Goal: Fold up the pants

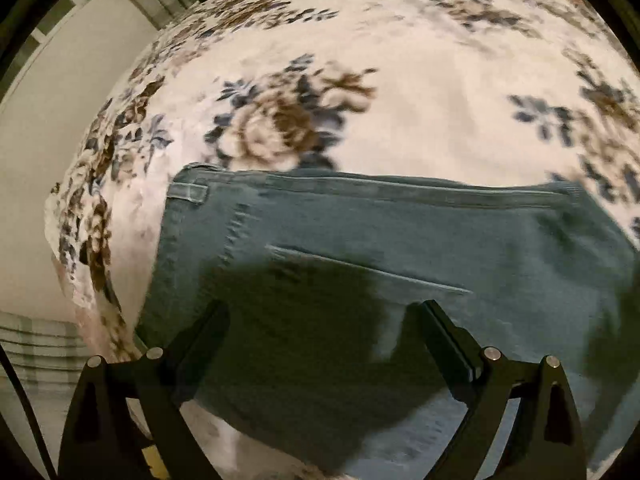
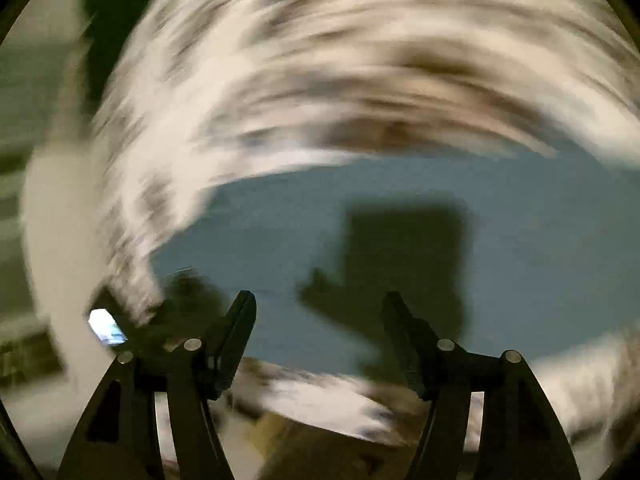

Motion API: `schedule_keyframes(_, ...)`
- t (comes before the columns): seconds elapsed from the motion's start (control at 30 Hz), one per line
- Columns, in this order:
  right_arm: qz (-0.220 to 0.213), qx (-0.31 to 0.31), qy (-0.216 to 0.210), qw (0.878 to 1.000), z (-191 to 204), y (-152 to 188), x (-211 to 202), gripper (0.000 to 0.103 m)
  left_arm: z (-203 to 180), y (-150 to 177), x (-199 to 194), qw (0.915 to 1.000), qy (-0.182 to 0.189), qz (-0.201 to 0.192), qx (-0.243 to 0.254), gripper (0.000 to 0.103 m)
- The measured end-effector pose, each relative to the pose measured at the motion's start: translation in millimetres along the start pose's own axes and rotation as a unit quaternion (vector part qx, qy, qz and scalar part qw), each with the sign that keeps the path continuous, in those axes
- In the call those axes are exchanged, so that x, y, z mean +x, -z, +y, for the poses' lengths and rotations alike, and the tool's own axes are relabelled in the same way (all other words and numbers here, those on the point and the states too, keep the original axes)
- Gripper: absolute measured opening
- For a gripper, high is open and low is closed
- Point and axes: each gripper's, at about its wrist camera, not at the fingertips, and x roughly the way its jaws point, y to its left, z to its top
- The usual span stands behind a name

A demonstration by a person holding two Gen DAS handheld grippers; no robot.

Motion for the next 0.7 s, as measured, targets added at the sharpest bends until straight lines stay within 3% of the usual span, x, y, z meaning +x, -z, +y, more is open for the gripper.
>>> schedule_keyframes(0.1,0.063,-0.066,0.021,0.996,47,-60,64,0.068,15,-5,19,0.9998,0.007,0.014,-0.011,0.096)
schedule_keyframes(0.2,0.13,-0.103,0.073,0.983,60,-87,110,0.068,23,-3,27,0.9989,0.03,0.022,-0.029,0.096)
schedule_keyframes(0.27,0.164,-0.127,0.096,0.974,50,-72,116,0.068,23,-2,28,0.9985,0.036,0.025,-0.033,0.096)
schedule_keyframes(0.43,0.258,-0.148,0.054,0.953,45,-44,119,0.066,23,-2,32,0.9973,0.049,0.032,-0.044,0.096)
schedule_keyframes(0.5,0.253,-0.148,0.047,0.955,45,-47,120,0.065,23,-3,33,0.9973,0.05,0.033,-0.043,0.096)
schedule_keyframes(0.57,0.223,-0.127,0.045,0.966,41,-66,125,0.066,23,-2,33,0.9973,0.051,0.032,-0.041,0.096)
schedule_keyframes(0.63,0.228,-0.093,-0.011,0.969,36,-75,133,0.067,22,-2,34,0.9975,0.052,0.031,-0.036,0.097)
schedule_keyframes(0.7,0.235,-0.091,-0.024,0.967,38,-72,140,0.067,21,-1,34,0.9977,0.05,0.031,-0.032,0.097)
